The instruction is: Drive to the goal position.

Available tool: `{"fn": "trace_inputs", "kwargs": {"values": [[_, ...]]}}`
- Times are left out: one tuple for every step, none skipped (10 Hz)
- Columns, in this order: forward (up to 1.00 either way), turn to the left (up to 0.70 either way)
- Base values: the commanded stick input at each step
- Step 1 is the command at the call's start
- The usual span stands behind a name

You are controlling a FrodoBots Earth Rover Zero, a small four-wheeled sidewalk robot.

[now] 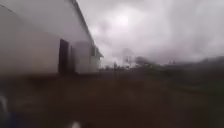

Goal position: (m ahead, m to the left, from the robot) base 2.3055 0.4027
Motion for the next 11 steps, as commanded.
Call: {"fn": "trace_inputs", "kwargs": {"values": [[0.7,0.0],[0.7,0.0],[0.7,0.0],[0.7,0.0],[0.7,0.0],[0.7,0.0],[0.7,0.0],[0.7,0.0],[0.7,0.0],[0.7,0.0],[0.7,0.0]]}}
